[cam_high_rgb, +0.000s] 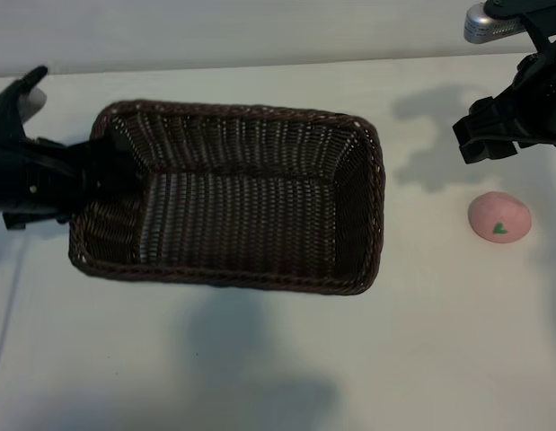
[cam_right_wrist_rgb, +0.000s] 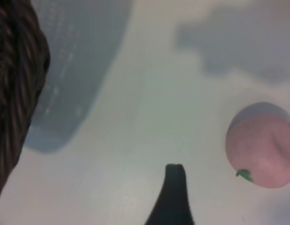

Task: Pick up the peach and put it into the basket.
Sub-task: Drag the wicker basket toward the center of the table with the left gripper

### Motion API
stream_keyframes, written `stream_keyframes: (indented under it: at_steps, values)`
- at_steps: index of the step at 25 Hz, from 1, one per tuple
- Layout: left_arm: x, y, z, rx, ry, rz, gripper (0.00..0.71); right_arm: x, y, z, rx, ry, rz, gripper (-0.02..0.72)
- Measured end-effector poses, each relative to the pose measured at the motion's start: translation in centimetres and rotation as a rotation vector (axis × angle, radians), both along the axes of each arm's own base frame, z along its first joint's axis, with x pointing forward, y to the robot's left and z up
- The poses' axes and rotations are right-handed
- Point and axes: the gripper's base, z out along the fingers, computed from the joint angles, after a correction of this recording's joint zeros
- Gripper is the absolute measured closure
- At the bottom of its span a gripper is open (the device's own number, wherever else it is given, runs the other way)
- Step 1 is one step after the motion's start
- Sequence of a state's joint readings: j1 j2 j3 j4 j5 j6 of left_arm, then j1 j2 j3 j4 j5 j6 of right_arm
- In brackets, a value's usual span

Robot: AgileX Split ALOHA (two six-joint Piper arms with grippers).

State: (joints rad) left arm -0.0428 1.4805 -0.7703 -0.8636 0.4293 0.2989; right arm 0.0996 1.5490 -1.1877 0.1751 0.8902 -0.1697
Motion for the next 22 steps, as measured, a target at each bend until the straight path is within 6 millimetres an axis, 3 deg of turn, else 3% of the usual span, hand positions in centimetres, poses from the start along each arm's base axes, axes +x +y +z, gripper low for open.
stream_keyframes:
  at_steps: [6,15,22]
  values:
    - [2.6,0.3,2.9,-0.029,-0.069,-0.020,0.376,0.0,0.0,0.0,0.000,0.000,0.000,0.108]
    - [6.4,0.3,1.6,-0.031,-0.025,-0.037,0.376,0.0,0.0,0.0,0.000,0.000,0.000,0.108]
    - [7.7,-0.8,0.0,-0.051,-0.013,-0.010,0.376,0.0,0.0,0.0,0.000,0.000,0.000,0.108]
